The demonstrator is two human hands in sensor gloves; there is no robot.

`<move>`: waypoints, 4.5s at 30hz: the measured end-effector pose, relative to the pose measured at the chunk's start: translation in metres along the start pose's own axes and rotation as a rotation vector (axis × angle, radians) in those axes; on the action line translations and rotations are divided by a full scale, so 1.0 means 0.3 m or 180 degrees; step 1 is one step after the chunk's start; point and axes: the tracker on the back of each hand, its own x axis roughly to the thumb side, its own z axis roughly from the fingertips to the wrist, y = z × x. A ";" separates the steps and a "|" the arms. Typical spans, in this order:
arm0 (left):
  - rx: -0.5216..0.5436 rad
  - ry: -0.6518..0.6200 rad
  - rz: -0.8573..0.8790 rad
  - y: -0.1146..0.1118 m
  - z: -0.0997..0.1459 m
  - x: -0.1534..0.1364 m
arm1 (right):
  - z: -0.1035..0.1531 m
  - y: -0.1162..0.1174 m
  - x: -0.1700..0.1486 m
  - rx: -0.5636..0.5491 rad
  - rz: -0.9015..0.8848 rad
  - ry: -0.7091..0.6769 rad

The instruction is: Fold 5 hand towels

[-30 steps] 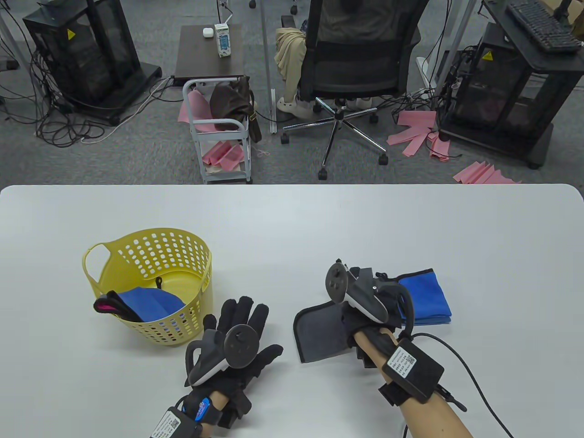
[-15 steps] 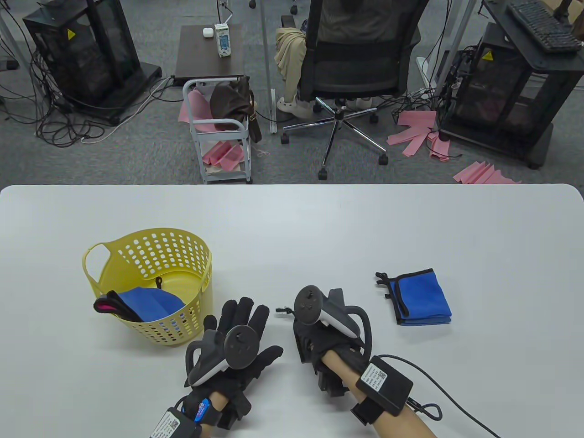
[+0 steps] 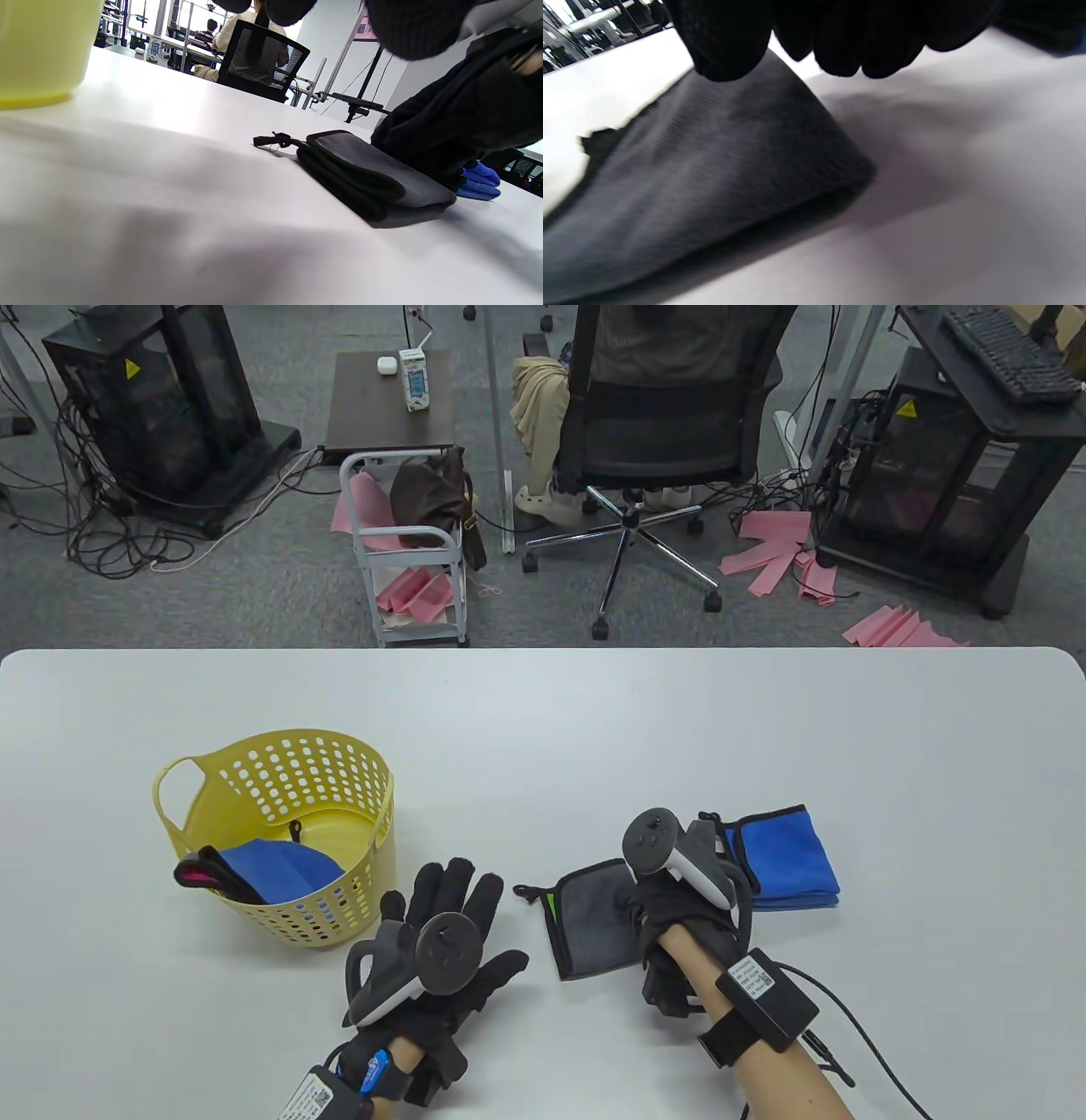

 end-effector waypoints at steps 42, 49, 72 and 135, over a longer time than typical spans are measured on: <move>-0.0102 -0.0025 -0.0064 -0.003 0.007 0.009 | 0.080 -0.409 -0.362 -0.0596 -0.1949 -0.0858; -0.0104 0.0012 -0.0035 0.003 0.007 0.004 | -0.030 -0.416 -0.575 -0.0577 -0.2212 -0.0472; -0.0206 -0.0070 -0.0061 -0.010 -0.006 0.016 | 0.107 -0.349 -0.400 -0.1566 -0.0014 -0.0362; -0.0079 0.0952 0.0186 0.711 -0.010 -0.130 | 0.207 0.122 -0.068 -0.0469 0.1007 -0.1417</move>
